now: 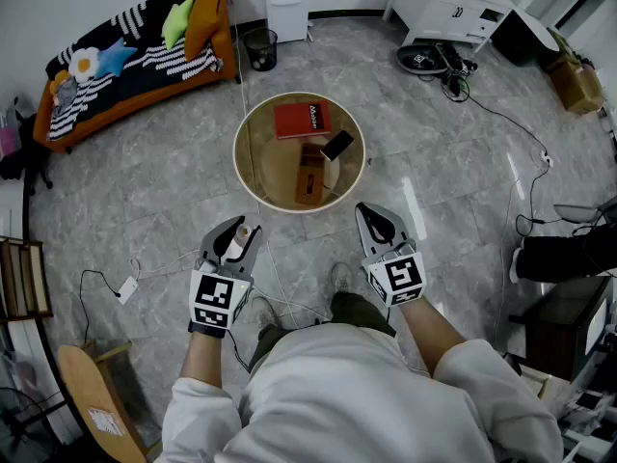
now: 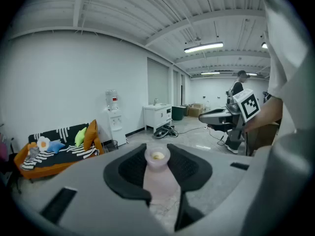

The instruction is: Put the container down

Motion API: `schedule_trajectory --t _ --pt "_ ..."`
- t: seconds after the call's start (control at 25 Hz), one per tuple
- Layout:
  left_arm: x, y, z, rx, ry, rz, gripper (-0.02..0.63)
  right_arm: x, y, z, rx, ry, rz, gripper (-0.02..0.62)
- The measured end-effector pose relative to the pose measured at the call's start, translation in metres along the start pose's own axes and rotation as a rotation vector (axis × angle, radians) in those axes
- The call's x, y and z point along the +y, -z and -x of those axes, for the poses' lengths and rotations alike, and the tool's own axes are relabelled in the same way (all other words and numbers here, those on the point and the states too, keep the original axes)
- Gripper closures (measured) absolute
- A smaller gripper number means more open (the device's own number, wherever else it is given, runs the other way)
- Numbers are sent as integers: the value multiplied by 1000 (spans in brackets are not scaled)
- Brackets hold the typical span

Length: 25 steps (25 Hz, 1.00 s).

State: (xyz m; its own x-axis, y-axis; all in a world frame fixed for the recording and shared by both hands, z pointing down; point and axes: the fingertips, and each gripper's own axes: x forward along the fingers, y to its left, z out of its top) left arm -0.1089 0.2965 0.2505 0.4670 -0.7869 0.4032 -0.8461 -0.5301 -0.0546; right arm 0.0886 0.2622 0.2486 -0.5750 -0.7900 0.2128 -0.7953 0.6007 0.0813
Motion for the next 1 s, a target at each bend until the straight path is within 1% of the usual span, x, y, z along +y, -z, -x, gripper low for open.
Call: schedule_trajectory --t 0.24,0.44,0.56,0.72,1.0 --pt "-3 -9 0 -1 -3 7 472 3 -12 -2 -13 -27 5 575" --pt "-6 -10 -7 2 -8 -6 472 2 -5 -3 -11 -35 -2 575" --pt "-9 -11 -18 18 -11 -2 472 -7 -2 -4 -19 -40 -7 575" --pt "-15 -14 -37 26 -24 6 472 -24 1 -5 -43 -67 -3 574" --pt "-28 -30 -78 43 -56 32 472 -68 10 -5 -35 -125 11 574"
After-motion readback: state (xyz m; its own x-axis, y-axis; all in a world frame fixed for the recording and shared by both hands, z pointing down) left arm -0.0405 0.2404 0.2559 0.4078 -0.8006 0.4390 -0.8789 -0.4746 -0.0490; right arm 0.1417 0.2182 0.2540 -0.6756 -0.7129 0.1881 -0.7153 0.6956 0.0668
